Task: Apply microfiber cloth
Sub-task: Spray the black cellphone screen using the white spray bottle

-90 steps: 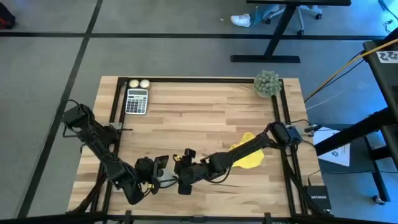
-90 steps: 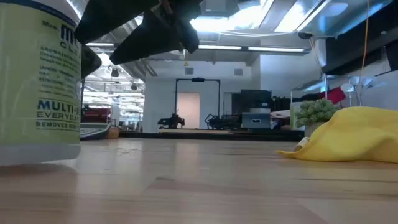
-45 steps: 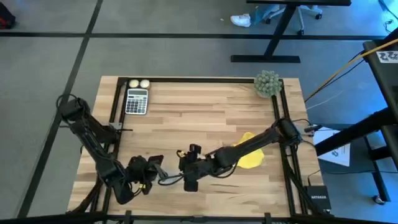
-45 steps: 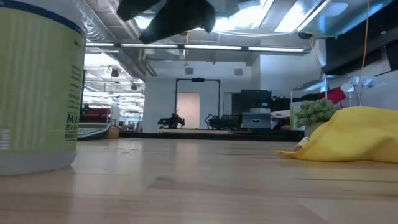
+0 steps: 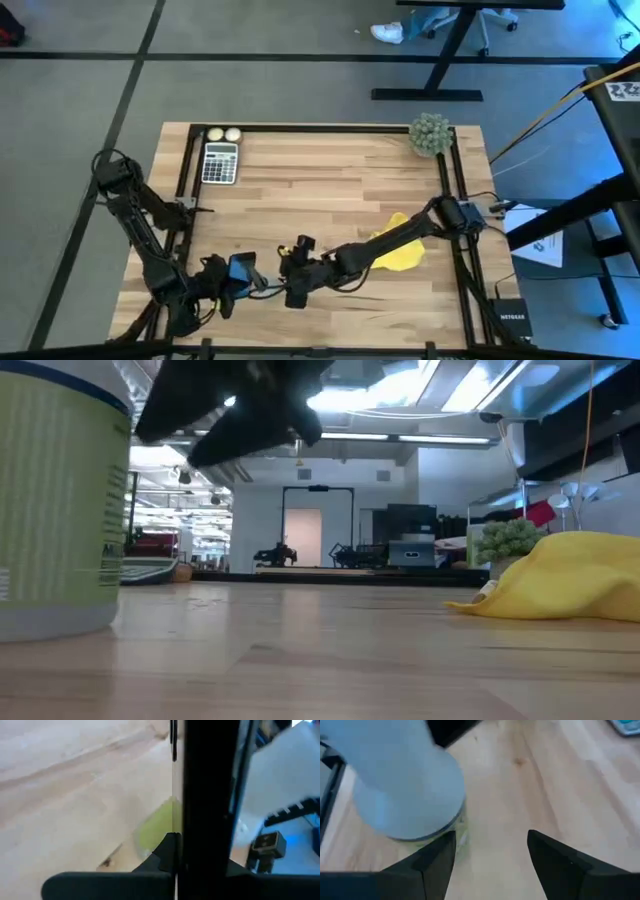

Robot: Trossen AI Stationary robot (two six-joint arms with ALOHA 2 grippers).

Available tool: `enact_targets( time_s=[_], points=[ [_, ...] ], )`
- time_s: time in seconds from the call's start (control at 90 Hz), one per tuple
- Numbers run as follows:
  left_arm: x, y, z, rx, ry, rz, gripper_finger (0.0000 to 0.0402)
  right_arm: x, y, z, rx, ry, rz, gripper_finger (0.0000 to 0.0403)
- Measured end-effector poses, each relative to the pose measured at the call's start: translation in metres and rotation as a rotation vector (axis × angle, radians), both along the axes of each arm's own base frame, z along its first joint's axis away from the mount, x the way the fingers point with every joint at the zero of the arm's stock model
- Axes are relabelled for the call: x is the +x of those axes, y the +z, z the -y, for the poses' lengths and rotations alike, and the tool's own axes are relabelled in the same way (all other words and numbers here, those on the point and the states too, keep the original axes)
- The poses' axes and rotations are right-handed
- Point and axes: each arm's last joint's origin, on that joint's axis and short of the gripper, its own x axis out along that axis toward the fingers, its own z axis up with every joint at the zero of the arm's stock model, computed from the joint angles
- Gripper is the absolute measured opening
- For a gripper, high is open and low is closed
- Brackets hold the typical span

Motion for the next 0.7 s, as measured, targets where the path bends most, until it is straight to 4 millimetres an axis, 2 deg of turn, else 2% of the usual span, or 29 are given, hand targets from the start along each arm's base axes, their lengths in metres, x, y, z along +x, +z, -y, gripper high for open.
enact_targets(
  time_s=[0.433, 0.567, 0.7],
  points=[
    [0.022, -0.005, -0.022, 0.129, 0.048, -0.041, 0.0008, -0.005, 0.001, -0.012, 0.065, -0.039, 0.008, 0.0232],
    [0.012, 0.006, -0.02, 0.144, -0.007, -0.066, 0.0008, -0.014, 0.006, -0.008, 0.033, -0.042, -0.061, 0.0232],
    [-0.008, 0.025, -0.008, 0.176, -0.128, -0.119, 0.0008, -0.022, 0.013, -0.004, 0.006, -0.046, -0.116, 0.0232]
  ],
)
